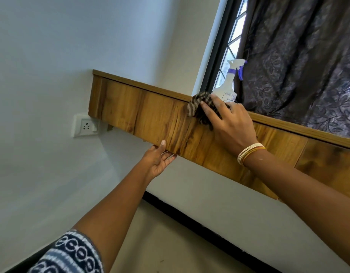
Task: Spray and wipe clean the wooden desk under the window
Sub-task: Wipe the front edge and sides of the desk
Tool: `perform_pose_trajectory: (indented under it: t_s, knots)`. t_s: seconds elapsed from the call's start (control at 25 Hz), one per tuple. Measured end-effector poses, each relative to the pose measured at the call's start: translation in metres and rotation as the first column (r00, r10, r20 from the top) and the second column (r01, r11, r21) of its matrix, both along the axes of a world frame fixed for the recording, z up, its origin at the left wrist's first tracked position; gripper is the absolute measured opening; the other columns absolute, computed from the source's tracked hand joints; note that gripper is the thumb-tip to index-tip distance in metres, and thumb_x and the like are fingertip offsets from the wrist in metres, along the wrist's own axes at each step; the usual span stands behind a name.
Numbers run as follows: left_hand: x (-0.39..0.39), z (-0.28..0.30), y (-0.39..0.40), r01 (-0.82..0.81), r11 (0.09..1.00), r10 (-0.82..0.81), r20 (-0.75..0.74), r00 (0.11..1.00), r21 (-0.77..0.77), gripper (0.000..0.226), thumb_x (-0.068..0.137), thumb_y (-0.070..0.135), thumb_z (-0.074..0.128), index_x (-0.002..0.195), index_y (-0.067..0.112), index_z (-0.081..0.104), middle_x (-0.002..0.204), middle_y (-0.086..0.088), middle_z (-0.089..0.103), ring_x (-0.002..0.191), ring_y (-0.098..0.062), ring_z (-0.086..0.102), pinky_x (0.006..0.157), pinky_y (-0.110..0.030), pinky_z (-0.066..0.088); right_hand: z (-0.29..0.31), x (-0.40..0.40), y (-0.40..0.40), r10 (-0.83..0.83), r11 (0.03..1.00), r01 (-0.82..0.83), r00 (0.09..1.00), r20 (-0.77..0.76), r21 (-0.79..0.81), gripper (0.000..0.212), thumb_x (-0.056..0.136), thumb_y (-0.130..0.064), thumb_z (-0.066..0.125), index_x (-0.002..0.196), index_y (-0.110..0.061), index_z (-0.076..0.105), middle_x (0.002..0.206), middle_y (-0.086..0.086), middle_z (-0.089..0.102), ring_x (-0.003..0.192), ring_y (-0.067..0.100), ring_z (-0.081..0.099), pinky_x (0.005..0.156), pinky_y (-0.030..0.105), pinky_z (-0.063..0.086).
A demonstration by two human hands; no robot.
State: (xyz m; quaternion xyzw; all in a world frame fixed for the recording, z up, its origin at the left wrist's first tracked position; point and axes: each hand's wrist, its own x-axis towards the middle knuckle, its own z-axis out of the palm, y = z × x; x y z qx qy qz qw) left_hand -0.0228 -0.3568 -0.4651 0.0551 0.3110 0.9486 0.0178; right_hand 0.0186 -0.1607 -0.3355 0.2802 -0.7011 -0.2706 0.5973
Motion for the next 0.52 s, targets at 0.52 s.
perform_pose_trajectory:
  t_s: [0.52]
  knots:
    - [0.008, -0.003, 0.022, -0.158, 0.975, 0.151, 0.055, 0.987, 0.157, 0.041, 0.101, 0.020, 0.046, 0.139, 0.006, 0.043, 0.107, -0.019, 0.063, 0.104, -0.031, 0.063, 0.086, -0.047, 0.052, -0.035, -0.002, -0.011, -0.004, 0.976, -0.017, 0.996, 0.094, 0.216, 0.045, 0.094, -0.022, 0.046, 0.135, -0.006, 0.055, 0.145, 0.022, 0.046, 0.129, 0.044, 0.043, 0.108, 0.056, 0.032]
